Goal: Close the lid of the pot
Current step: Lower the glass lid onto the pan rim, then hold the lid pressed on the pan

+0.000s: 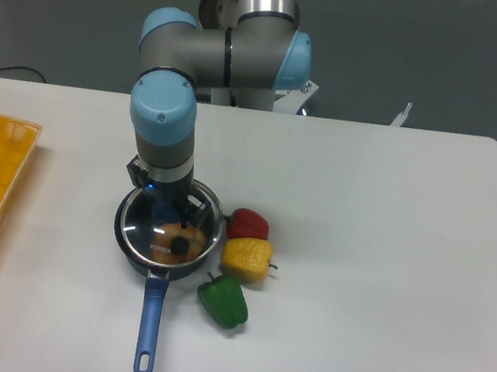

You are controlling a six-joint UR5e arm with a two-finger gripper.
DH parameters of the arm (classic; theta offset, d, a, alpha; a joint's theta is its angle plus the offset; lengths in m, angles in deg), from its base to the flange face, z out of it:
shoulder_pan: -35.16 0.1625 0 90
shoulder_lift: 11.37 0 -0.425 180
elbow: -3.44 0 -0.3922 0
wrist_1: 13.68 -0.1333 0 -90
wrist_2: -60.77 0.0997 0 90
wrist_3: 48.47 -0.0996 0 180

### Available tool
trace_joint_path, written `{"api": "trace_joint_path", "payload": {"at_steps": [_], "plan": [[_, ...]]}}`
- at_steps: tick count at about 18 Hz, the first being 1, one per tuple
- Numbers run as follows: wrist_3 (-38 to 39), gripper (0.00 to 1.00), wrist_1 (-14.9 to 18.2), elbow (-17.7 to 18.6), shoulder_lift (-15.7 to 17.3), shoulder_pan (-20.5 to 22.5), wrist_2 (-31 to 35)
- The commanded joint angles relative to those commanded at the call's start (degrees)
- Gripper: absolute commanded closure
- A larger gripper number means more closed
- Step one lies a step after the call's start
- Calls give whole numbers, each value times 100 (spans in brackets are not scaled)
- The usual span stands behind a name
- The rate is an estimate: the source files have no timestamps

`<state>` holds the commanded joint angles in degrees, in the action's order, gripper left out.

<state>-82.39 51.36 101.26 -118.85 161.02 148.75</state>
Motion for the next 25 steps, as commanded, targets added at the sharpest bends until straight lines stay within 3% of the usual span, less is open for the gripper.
{"api": "trace_joint_path", "payload": {"at_steps": [25], "plan": [[132, 57, -35, 35, -88, -88, 18]]}}
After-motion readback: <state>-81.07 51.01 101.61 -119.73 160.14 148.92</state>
